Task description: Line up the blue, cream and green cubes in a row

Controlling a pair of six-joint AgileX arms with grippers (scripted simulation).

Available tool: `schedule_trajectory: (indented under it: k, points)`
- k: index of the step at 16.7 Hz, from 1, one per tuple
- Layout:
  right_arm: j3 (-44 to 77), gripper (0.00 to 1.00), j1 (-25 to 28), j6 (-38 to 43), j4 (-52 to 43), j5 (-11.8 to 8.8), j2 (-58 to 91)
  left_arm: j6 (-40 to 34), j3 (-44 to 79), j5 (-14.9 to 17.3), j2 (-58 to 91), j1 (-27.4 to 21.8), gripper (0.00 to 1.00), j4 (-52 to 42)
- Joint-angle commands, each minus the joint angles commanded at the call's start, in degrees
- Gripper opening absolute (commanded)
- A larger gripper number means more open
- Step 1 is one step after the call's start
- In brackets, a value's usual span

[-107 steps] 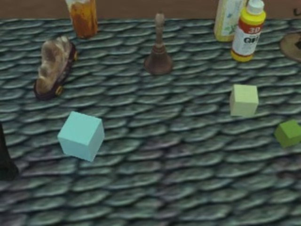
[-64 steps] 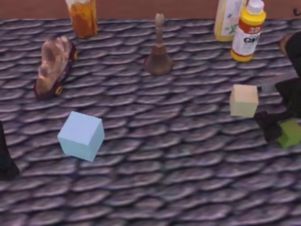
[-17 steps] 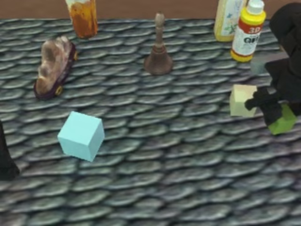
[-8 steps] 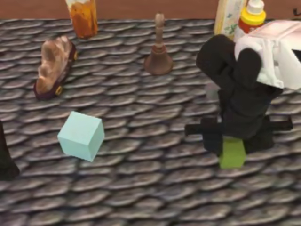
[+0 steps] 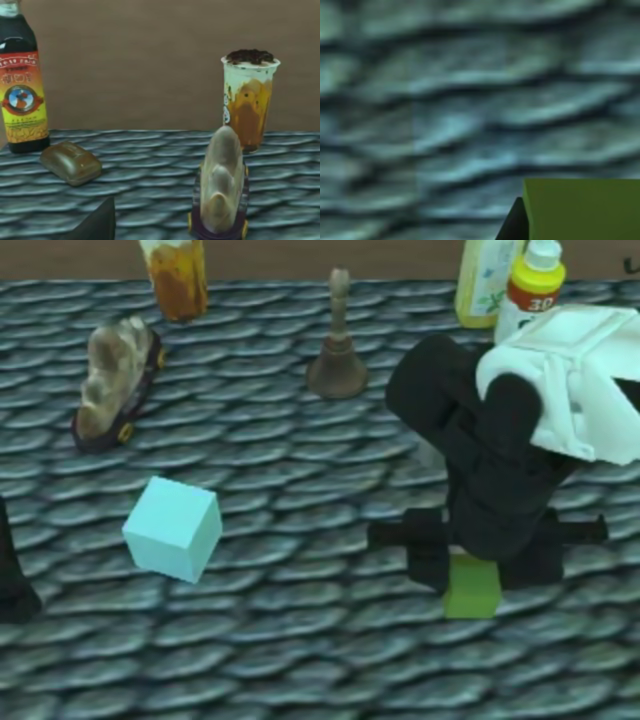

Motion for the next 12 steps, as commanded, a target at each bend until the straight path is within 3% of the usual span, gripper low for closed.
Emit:
schedule_trajectory:
  k: [3, 12]
  points:
    - [-0.5, 0.00, -0.1, -0.1, 1.0, -0.1, 0.5, 0.0, 0.0, 0.0, 0.0, 0.0, 1.00, 0.0]
    - [-10.0, 0.00, 0.3, 0.4, 15.5, 0.0, 5.5, 0.0, 0.0, 0.0, 0.0, 0.0, 1.00, 0.0]
